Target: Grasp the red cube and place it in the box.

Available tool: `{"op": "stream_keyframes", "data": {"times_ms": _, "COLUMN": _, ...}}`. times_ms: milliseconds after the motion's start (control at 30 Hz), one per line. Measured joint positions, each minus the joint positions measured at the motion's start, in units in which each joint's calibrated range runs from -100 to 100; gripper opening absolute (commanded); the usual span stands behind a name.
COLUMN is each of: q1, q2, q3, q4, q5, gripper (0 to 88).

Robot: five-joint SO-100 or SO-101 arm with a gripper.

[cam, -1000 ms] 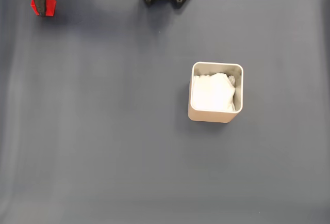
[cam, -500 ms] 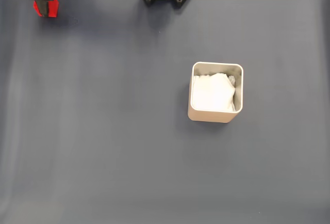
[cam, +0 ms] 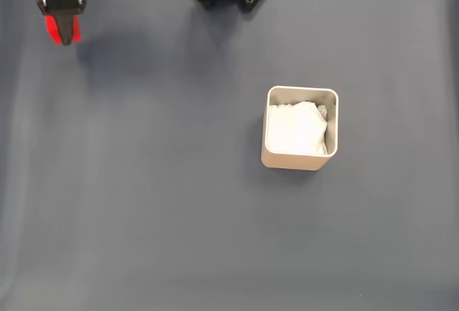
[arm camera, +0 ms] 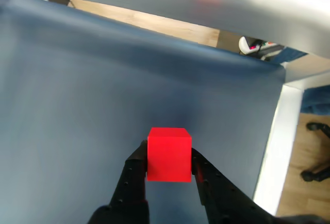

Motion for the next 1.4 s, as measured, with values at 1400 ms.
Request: {"op": "stream_keyframes", "data": {"times_ms": 1400, "q1": -46.52, "q2": -18.10, "q3": -5.37, "q4": 8.53, "q5": 7.81, "gripper": 0.3}}
